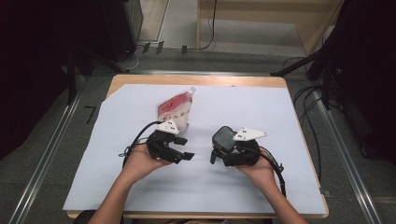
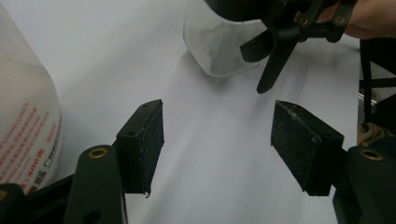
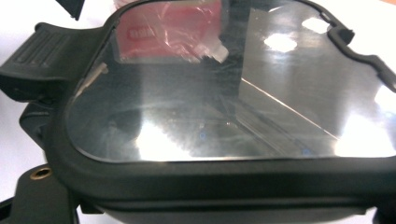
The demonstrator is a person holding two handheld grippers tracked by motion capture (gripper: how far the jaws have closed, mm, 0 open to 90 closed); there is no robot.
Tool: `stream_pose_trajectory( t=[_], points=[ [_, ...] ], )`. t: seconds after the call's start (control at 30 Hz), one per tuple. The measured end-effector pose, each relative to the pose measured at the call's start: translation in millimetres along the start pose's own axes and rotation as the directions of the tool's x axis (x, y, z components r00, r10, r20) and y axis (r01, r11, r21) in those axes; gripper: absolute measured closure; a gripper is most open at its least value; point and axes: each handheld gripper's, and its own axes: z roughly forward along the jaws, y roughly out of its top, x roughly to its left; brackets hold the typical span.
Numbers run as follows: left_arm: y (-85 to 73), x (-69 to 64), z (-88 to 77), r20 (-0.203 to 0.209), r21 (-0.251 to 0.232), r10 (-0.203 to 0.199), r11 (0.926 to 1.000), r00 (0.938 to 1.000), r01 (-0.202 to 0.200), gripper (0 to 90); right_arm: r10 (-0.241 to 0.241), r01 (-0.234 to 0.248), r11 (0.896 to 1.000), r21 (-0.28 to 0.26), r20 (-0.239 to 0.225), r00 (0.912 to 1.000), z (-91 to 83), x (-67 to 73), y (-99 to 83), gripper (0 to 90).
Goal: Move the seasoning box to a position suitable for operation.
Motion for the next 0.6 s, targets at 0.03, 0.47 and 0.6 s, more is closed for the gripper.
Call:
stream_pose_trajectory(
  t=[0.03,0.47,0.6],
  points=[
    [-0.2,0.1,0.0,0.001,0.001,0.0,1.0,1.0,0.0,36.2,-0.005,0.005,1.0,-0.003,-0.004,1.0,2.5,1.1,0.1,15.4],
    [-3.8,-1.6,0.8,-0.003,0.008,-0.007,0.9999,1.0,0.007,36.7,-0.072,0.073,0.997,0.015,-0.044,0.9964,32.1,24.3,0.5,15.4],
    [-4.8,-1.8,1.3,-0.005,0.0,-0.005,1.0,1.0,0.005,36.7,-0.065,0.066,0.998,0.024,-0.051,0.9966,32.4,24.2,-2.3,14.6]
  ],
)
